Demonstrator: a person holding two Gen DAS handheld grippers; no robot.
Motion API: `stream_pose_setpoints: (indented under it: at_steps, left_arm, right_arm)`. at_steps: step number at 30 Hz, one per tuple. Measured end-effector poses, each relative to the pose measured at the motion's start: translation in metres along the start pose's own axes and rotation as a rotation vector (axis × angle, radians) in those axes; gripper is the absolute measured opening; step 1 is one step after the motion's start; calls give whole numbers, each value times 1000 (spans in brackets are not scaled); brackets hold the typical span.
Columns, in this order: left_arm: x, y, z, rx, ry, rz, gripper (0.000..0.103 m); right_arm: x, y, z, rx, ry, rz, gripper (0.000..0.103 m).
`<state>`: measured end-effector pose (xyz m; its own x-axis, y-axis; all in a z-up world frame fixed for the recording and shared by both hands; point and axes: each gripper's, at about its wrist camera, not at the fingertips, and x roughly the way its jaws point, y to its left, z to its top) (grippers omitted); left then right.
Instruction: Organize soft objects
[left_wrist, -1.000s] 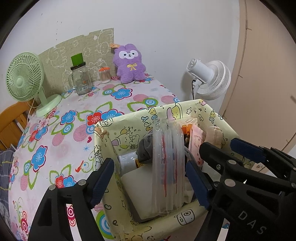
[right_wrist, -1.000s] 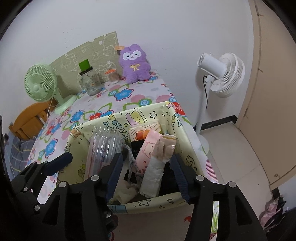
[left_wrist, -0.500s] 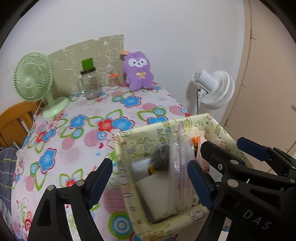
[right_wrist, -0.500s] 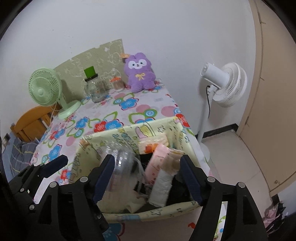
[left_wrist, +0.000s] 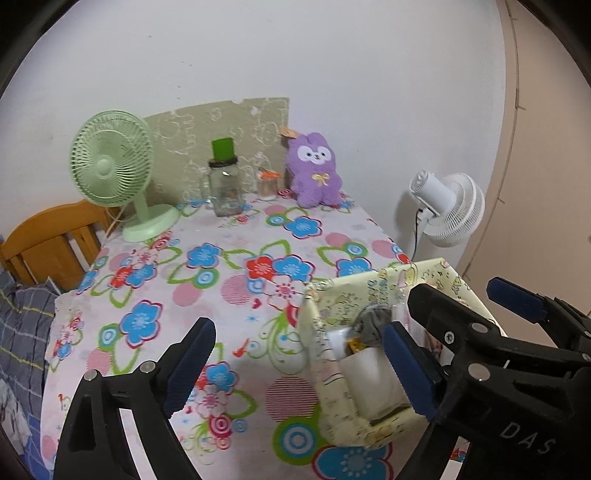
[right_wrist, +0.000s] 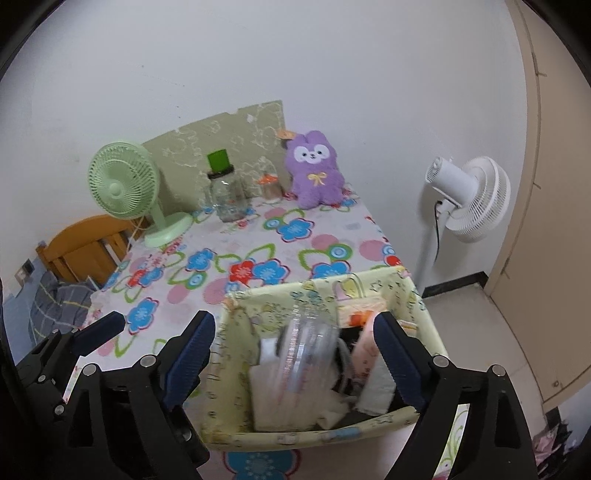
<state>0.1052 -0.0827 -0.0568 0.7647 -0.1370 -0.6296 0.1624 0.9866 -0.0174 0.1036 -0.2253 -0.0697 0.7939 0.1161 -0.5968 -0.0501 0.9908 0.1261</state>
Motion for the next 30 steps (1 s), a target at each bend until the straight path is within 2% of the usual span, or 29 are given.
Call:
stream_pose_setpoints:
  at_steps: [18,30]
  left_arm:
    - [-76,55,-14,-73,-127,85,102]
    - [-113,76,-33,-92,-195,104,103]
  right_arm:
    - [-58,67,-4,-78,-121,55,100]
    - [-95,87,-20,-93,-188,40,103]
